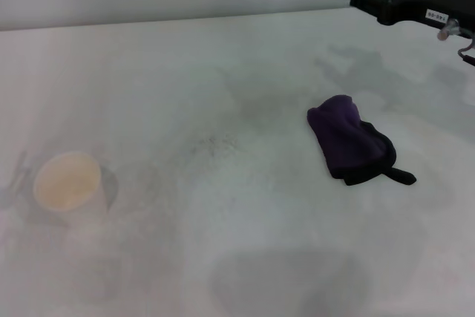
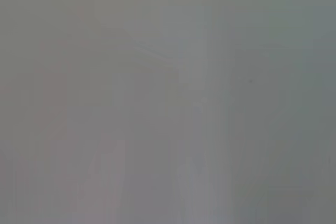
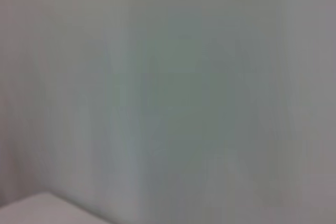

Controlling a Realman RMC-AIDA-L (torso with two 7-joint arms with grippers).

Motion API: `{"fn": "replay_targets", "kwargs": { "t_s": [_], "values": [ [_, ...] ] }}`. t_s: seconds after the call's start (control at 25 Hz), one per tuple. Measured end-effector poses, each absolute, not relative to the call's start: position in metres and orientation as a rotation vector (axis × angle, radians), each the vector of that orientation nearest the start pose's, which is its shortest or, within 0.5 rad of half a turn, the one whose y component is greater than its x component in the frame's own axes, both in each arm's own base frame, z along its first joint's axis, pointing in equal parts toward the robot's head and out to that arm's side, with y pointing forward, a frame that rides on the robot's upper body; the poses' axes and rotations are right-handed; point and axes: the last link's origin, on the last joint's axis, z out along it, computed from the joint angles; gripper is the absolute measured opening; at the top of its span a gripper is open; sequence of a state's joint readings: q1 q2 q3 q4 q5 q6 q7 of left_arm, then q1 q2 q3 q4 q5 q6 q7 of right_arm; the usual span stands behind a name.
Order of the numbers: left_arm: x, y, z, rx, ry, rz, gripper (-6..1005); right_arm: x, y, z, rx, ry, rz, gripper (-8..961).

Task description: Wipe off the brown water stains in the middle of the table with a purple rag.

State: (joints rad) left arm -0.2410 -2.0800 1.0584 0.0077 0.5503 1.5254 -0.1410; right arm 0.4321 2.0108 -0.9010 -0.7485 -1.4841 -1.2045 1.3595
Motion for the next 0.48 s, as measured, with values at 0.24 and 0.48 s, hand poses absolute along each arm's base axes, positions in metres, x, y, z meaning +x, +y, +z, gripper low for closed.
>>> {"fn": "replay_targets", "kwargs": {
  "t_s": [0.24, 0.48],
  "values": [
    [-0.362, 0.241, 0.007, -1.628, -0.343, -0.67, 892, 0.278, 0.366, 0.058, -2.136, 0.461, 0.92, 421],
    [-0.361, 0.243, 0.007, -1.627, -0.34, -0.673, 892, 0.282, 0.354, 0.057, -2.029, 0.344, 1.001, 421]
  ]
}}
